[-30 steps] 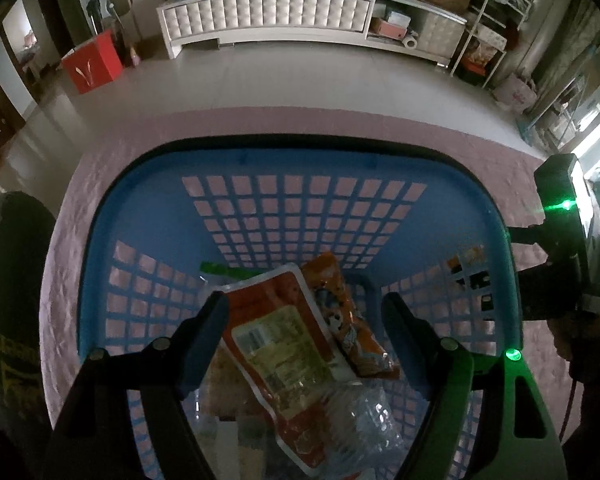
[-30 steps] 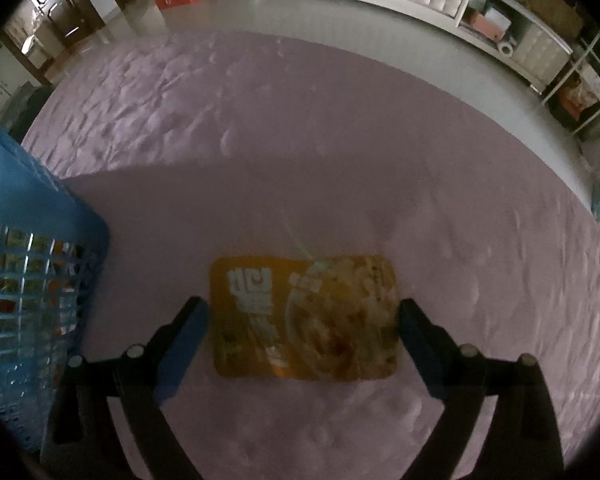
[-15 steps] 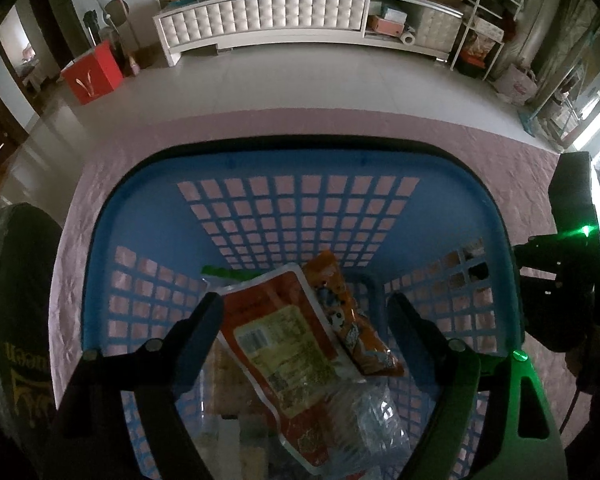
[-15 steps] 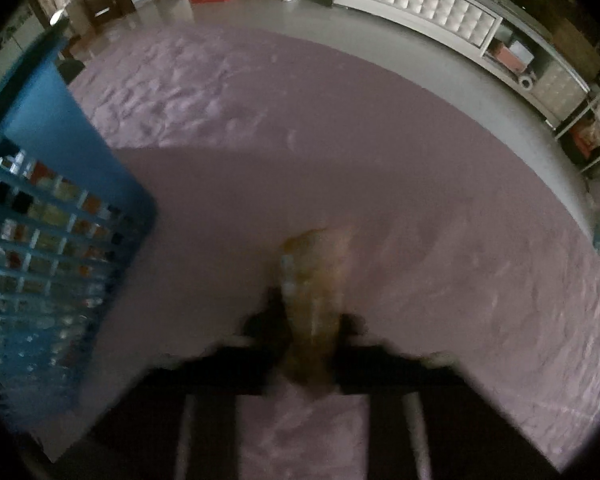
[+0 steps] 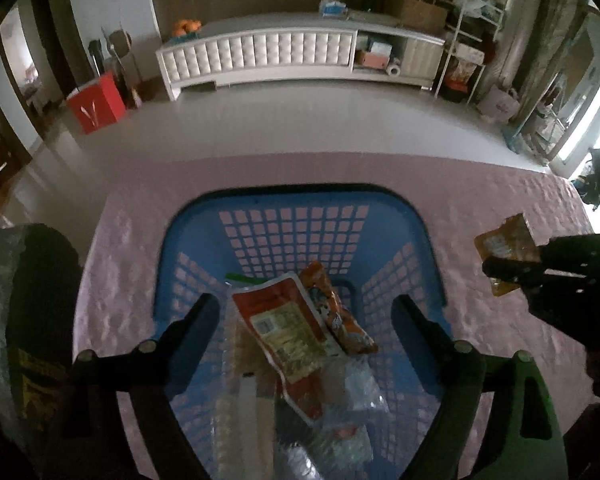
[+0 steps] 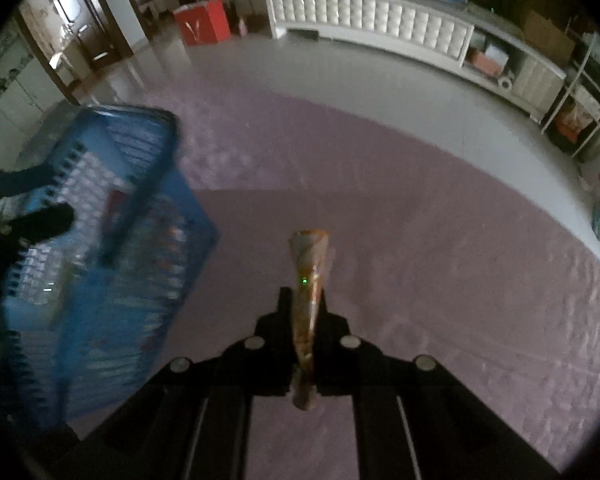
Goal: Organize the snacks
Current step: 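Carry the orange packet over the basket and open the right tool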
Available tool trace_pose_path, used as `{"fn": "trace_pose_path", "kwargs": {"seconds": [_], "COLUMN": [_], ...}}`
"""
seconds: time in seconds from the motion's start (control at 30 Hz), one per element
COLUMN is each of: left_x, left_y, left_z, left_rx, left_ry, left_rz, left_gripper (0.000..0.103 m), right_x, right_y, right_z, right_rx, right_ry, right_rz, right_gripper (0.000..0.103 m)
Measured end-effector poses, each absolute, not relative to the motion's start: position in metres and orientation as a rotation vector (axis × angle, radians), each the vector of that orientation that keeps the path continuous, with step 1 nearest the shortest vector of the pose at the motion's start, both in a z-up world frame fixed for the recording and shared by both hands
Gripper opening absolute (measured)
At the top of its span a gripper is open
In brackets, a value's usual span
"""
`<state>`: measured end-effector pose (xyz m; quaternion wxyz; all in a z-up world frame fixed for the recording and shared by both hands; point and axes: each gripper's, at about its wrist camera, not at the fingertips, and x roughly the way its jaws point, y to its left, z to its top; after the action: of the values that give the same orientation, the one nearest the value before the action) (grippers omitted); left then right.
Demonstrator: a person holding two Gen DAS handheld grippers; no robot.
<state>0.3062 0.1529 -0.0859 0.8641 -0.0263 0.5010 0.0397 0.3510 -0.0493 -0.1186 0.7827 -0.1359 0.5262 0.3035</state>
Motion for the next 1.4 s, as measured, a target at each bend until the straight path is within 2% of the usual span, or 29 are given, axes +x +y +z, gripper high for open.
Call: {"fn": "trace_pose_path", "kwargs": {"seconds": [0.2, 0.47, 1.03, 1.13, 1.17, 1.2, 1.27, 1.4], "left_x": [0.274, 0.239, 0.230, 0.229, 0.229, 0.228, 0.226, 0.221], "left_y": [0.158, 0.185, 0.213, 0.217, 0.217, 0.217, 0.214, 0.207], "left_z": [-0.060, -0.048, -0.076, -0.080, -0.081, -0.081, -0.082, -0.079], "left_rx": [-0.039, -0.050, -0.018, -0.027, -0.029, -0.028, -0.017, 0.009], "left_ry": [0.995, 0.956, 0.983, 0.987, 0.982, 0.976, 0.970, 0.962], "left_rz": [0.080, 0.104, 0.142, 0.146, 0.143, 0.140, 0.136, 0.131], "left_gripper": [0.092, 0.093, 0.093, 0.093, 0.093, 0.093, 0.093, 0.093], "right_x": [0.317, 0.295, 0.282, 0.281, 0.280, 0.280, 0.280, 0.278], "right_y": [-0.023, 0.022, 0.089, 0.095, 0.096, 0.095, 0.092, 0.080], "right_z": [-0.071, -0.056, -0.089, -0.092, -0.093, -0.092, -0.091, -0.086], "right_rx": [-0.297, -0.332, -0.510, -0.565, -0.579, -0.581, -0.579, -0.593], "right_ry": [1.074, 1.053, 1.064, 1.037, 1.024, 1.013, 0.986, 0.967], "right_rz": [0.725, 0.807, 0.787, 0.769, 0.753, 0.746, 0.728, 0.685], "right_gripper": [0.011, 0.011, 0.012, 0.024, 0.038, 0.057, 0.075, 0.075]}}
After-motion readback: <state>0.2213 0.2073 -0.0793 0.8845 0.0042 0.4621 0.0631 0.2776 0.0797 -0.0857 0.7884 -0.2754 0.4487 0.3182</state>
